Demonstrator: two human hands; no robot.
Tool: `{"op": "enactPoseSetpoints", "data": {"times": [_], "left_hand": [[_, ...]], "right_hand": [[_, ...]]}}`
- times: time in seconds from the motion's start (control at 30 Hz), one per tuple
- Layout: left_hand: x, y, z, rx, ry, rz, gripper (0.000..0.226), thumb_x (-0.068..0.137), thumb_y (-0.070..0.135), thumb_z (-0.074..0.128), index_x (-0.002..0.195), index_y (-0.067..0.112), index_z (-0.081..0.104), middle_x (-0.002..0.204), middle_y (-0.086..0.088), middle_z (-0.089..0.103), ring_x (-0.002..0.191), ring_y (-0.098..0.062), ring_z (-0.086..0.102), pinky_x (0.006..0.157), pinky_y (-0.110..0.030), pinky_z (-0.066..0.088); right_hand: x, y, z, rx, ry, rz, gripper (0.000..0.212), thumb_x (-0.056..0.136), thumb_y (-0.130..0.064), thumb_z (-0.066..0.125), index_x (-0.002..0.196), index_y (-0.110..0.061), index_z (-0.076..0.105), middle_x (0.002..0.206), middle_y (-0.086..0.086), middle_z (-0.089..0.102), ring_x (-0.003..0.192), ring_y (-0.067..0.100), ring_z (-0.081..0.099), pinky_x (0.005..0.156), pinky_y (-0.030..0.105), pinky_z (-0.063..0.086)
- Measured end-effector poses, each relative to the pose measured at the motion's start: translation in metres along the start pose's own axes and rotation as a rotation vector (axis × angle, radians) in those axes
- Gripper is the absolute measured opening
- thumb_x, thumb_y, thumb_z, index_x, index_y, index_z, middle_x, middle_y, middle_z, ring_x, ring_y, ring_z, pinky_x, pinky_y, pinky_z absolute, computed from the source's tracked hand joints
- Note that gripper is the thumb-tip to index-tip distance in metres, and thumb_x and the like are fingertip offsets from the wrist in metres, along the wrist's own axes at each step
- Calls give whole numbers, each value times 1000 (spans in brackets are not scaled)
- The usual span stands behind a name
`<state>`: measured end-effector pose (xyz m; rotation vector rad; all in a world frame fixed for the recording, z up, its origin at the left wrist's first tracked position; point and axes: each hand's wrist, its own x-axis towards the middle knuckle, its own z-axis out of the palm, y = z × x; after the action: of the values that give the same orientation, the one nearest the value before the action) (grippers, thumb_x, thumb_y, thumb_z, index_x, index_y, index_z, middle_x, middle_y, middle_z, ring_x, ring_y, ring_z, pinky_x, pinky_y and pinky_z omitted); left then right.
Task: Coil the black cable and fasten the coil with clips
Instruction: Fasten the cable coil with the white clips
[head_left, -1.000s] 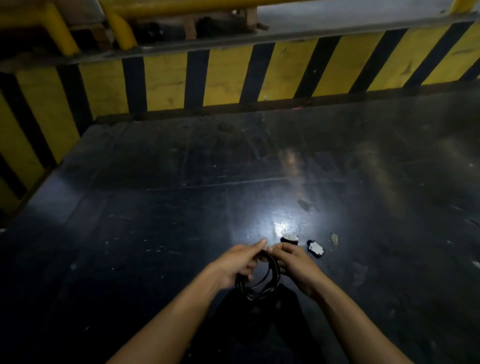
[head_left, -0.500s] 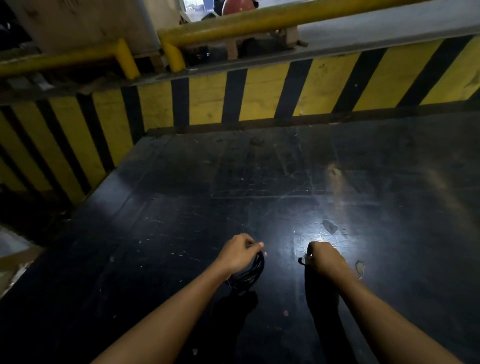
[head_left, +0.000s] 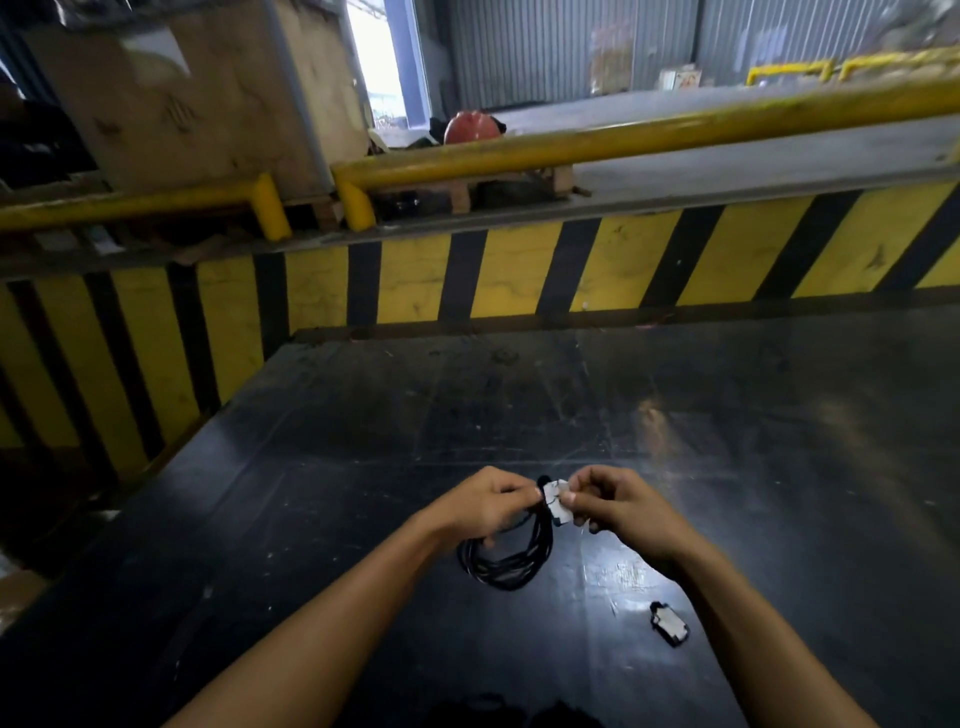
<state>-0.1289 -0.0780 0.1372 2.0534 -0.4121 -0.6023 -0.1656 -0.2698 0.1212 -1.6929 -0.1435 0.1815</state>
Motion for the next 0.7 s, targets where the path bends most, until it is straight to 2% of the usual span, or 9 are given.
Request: {"op": "enactPoseSetpoints", "data": {"times": [0.1,0.23,0.4,0.5,0.6,0.7], "left_hand": [[-4,17,-7,-85,-42,38,34,95,38,49,75,18,67,52,-3,27,41,-11,28,38,-23,32],[-8,32,-12,-38,-62,66,36,92,46,52,69,20,63,49,0,25,38,-8,28,38,-23,33],[-14,51,-12,11,-83,100,40,93,42,51,58,27,64,49,2,26,39,-8,28,42,-26,32],[-14,55,-11,28,-79,143,38,94,40,51,61,31,69,50,0,25,40,-9,27,42,-28,31],[-12,57,-9,47,-19,173,31,94,37,51,76,22,71,49,2,27,39,-8,28,41,-26,30],[-8,56,-5,25,97,185,39,95,33,51,73,3,64,50,1,28,38,-7,29,38,-23,28]], "right_hand": [[-4,-14,-4,-92,-26,-53,4,86,-9,64,83,-9,61,69,5,59,59,7,53,53,14,42],[-9,-27,-9,-186,-32,-87,9,87,-11,63,90,-3,65,71,3,61,59,3,52,55,13,42],[-15,-38,-13,-224,-15,-118,10,87,-13,62,91,-5,67,70,0,61,59,0,52,55,12,42],[-19,-41,-16,-223,7,-136,10,88,-13,62,91,-5,67,73,4,62,62,3,54,56,14,42],[-22,-41,-18,-200,42,-183,8,88,-11,61,89,-4,67,74,5,62,66,8,55,61,21,43],[-24,-42,-14,-157,120,-291,6,87,-7,61,85,-4,65,73,9,61,70,15,55,67,31,44]]}}
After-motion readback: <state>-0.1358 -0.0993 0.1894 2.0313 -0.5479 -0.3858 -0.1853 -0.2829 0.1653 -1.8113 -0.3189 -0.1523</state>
